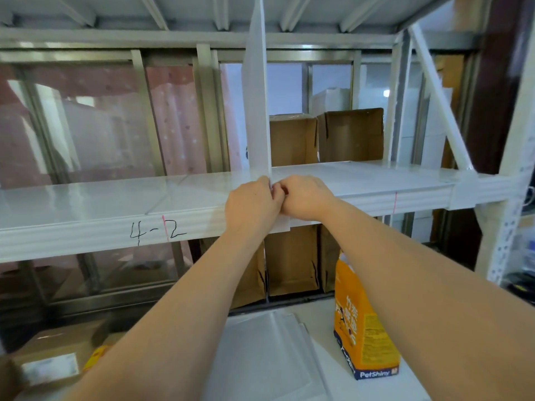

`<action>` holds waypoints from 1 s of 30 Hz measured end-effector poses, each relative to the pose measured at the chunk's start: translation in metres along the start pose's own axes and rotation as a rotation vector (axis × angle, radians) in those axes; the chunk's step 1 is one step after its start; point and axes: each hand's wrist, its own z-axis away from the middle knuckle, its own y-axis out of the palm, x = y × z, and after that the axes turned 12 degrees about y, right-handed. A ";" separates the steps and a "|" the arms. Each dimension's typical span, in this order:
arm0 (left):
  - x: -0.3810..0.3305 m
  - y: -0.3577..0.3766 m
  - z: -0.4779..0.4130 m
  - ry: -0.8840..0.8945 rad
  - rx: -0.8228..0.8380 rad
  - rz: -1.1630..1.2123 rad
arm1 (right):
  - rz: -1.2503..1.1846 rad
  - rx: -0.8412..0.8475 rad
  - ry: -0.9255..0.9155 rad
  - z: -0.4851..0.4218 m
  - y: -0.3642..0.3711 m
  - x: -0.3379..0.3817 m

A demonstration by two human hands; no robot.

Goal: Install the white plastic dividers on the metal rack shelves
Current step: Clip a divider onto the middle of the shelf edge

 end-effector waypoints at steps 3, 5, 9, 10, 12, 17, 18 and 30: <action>0.000 0.002 0.005 0.016 -0.066 0.009 | 0.042 -0.005 0.015 -0.001 0.000 0.000; 0.001 0.003 0.007 0.021 -0.068 0.014 | 0.023 -0.016 0.015 -0.001 0.004 -0.002; 0.002 -0.002 0.008 0.003 -0.023 0.034 | -0.033 -0.059 0.003 0.001 0.008 -0.001; -0.001 -0.003 0.009 -0.016 -0.036 0.085 | -0.018 -0.083 -0.001 0.002 0.008 -0.001; -0.010 -0.004 0.015 -0.058 -0.149 0.212 | 0.009 -0.122 -0.015 0.006 0.008 -0.001; -0.035 0.000 0.023 0.093 -0.480 0.075 | 0.051 -0.014 -0.054 0.002 -0.009 -0.008; -0.040 0.000 0.021 0.118 -0.455 0.062 | 0.096 0.015 -0.079 0.000 -0.012 -0.013; -0.140 0.031 -0.032 0.107 0.117 0.111 | 0.395 0.020 -0.003 0.015 -0.056 -0.169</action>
